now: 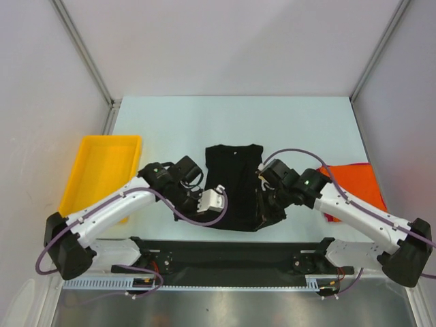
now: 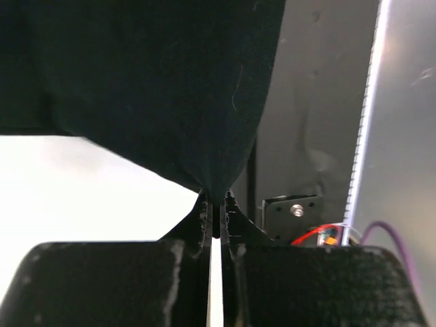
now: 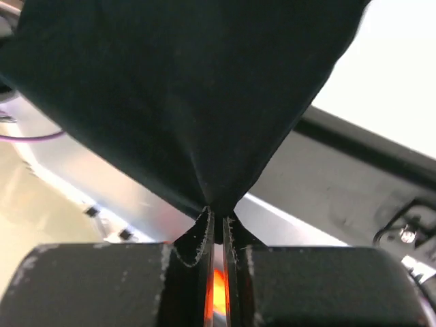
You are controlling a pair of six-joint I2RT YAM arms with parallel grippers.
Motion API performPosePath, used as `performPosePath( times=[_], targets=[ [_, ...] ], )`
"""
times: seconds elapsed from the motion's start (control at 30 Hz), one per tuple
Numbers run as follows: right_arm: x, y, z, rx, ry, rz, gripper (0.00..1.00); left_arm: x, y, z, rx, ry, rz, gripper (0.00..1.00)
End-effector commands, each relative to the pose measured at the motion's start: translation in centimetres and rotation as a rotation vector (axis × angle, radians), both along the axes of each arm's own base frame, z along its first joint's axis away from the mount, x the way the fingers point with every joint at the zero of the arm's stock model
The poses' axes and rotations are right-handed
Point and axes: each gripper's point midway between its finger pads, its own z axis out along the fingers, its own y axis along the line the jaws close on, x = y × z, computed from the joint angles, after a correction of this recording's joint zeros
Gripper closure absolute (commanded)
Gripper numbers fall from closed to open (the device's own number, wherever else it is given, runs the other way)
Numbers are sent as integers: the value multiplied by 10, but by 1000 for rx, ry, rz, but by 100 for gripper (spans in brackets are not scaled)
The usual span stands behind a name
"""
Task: Fold and stack the t-shirts
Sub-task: Fold the tshirt
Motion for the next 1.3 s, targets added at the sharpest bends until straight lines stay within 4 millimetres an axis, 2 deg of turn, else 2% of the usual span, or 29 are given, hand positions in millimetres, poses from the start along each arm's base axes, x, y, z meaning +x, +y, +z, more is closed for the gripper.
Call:
performPosePath(
  times=[0.0,0.1,0.13,0.17,0.2,0.23,0.27,0.3,0.37,0.4,0.43,0.53,0.57,0.6,0.63,0.73,0.83,0.87,0.97,1.1,1.13,1.27],
  targets=[
    [-5,-17,27,-36,88,-63,100,-11,7,30,-33,66,3,100],
    [45,-26,28,-25,41,-129,100,33,-4,41,-80,31,105,100],
    [69,-35,28,-23,-6,-151,100,55,-6,43,-79,27,156,100],
    [89,-35,30,-10,-48,-168,100,71,-8,43,-87,8,179,100],
    [110,-34,27,-15,-62,-177,100,86,-9,35,-74,19,205,99],
    [132,-34,28,4,-117,-179,100,105,-9,39,-89,-4,242,100],
    [151,-42,23,-7,-120,-221,100,120,-11,39,-99,-23,261,100],
    [167,-44,13,-16,-102,-233,100,134,-12,28,-76,-9,279,100],
    [203,-51,14,-5,-160,-273,100,172,-15,32,-85,-76,330,100],
    [213,-52,12,-4,-173,-278,100,186,-14,21,-60,-56,364,100],
    [229,-52,6,-15,-182,-288,100,203,-18,29,-74,-87,376,100],
    [253,-58,-9,-27,-173,-311,100,239,-22,23,-72,-94,433,100],
    [264,-56,-8,-9,-195,-322,100,250,-21,22,-67,-111,450,100],
    [272,-56,-7,7,-197,-344,100,259,-22,12,-54,-95,474,100],
    [282,-53,-7,25,-220,-350,100,271,-23,17,-67,-119,490,100],
    [302,-53,-16,24,-215,-386,100,290,-22,6,-46,-127,514,100],
    [322,-50,-24,40,-230,-409,100,302,-21,-6,-31,-124,538,100],
    [325,-50,-34,29,-212,-413,100,306,-21,-10,-28,-127,542,100],
    [334,-54,-43,0,-206,-429,100,320,-21,-18,-20,-160,572,100],
    [350,-60,-46,8,-234,-492,100,338,-26,-26,-37,-185,613,99],
    [359,-59,-43,24,-266,-502,100,346,-28,-25,-51,-206,623,100],
    [378,-59,-49,36,-286,-549,100,356,-30,-35,-53,-209,670,100]
  ],
)
